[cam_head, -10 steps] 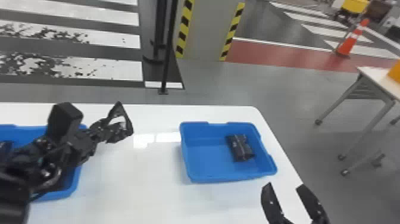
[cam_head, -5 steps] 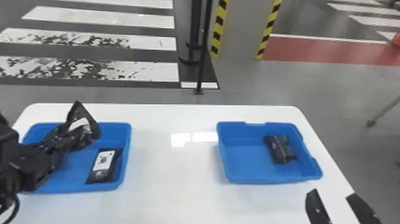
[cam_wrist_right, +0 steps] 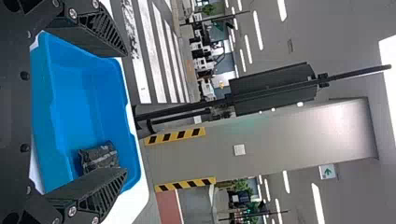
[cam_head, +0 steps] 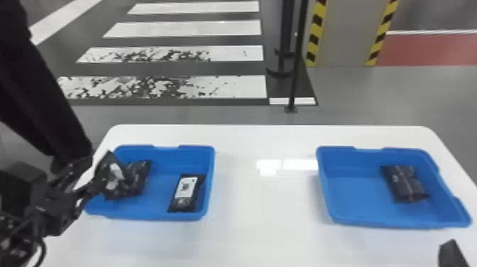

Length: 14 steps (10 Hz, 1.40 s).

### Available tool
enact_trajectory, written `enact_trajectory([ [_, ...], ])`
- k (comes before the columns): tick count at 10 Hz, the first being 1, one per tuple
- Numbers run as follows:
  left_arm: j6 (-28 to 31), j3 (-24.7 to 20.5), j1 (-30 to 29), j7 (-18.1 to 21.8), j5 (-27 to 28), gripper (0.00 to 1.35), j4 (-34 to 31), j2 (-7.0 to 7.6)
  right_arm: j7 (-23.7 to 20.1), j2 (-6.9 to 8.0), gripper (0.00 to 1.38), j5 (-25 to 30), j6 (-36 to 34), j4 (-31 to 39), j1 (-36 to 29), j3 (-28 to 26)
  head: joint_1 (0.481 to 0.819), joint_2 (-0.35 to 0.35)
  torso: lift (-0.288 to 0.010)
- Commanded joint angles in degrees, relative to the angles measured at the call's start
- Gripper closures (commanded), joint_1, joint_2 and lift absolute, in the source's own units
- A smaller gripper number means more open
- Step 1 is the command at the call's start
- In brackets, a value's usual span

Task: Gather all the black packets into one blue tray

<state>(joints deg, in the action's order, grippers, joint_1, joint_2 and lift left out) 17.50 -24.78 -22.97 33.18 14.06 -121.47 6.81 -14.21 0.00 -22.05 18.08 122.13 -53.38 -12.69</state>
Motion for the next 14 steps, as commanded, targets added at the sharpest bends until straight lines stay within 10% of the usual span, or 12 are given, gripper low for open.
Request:
enact_trajectory([
  [1,-3.44,-3.78,-1.64,-0.22,-0.35,0.01,0.60,-1.10,-0.29,0.05,0.15,0.11,-0.63,0.00,0.22,0.01,0.695,0.111,-0.110],
  [6,-20.59,-3.78,-17.25,-3.21,-14.29,0.26,-6.99,-6.63,-1.61,-0.09,0.15,4.34,-6.26,3.37,1.49,-0.22,0.695,0.127,-0.110],
  [14,-26.78,-0.01,-33.14,-5.59,-24.92,0.27,-14.59,-6.96,-4.25,-1.58,0.15,7.99,-24.68,2.39,14.00,-0.45,0.695,0.063,-0.110],
])
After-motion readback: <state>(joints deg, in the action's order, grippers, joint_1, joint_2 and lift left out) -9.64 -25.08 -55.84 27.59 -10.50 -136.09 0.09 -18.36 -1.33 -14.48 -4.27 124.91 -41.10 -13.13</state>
